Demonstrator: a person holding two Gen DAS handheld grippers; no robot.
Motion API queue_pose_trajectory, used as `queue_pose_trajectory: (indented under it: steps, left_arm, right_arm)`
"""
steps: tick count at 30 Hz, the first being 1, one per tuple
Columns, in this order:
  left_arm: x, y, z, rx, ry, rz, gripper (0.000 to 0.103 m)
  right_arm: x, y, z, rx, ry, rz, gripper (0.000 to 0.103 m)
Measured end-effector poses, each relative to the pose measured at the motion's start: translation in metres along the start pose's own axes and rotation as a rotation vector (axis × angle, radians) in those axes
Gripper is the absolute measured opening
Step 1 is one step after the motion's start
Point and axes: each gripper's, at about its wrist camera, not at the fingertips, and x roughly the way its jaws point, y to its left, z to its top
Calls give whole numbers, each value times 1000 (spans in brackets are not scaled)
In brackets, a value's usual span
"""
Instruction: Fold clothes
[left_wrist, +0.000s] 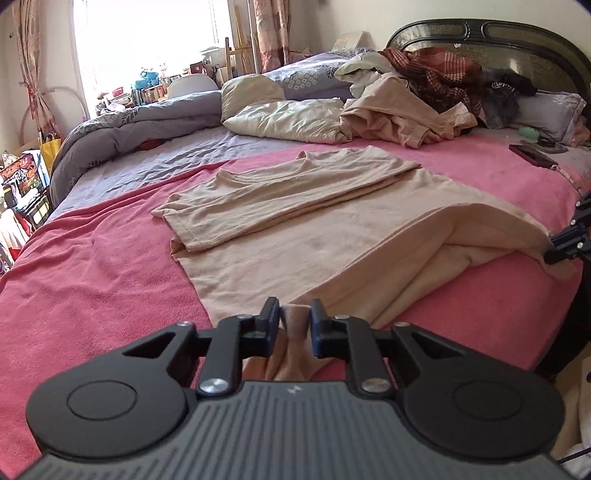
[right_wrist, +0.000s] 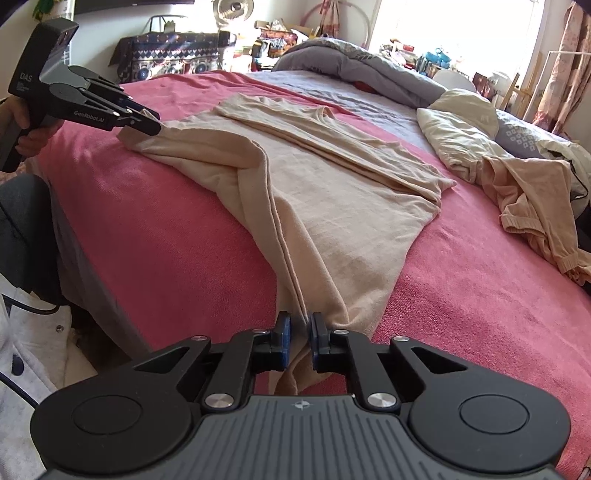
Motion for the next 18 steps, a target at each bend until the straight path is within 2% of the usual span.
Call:
queue_pose_trajectory:
  steps: [3, 7, 8, 10, 11, 12, 14, 16, 18]
  left_arm:
    - [-8, -5, -6, 26, 25, -54, 3]
    - [-12, -10, -10, 73, 50, -33, 4]
    - [-9, -10, -11, 82, 66, -13, 9]
    - [-3, -12, -12, 102, 82, 12, 30]
    - [-1, -15, -12, 119, 79, 19, 46]
    - [0, -18, -12, 141, 73, 30, 50]
    - [5, -23, -11, 182, 76, 60, 50]
    - [10, -25, -11, 178, 82, 83, 45]
    - [12, -26, -8, 146, 83, 91, 21]
  right_arm:
    - [-5, 1, 2, 1, -1, -3, 9]
    - [-11, -6, 6, 25, -10, -4, 9]
    - [-12, -7, 6, 28, -11, -8, 9]
    - [-9, -9, 6, 29, -6, -13, 9]
    - [-8, -9, 6, 31, -3, -12, 9]
    - [-7, -8, 6, 30, -3, -11, 9]
    - [-7, -5, 6, 19, -1, -6, 9]
    - [-5, -4, 5, 20, 3, -5, 9]
    - [-4, -4, 3, 26, 5, -6, 10]
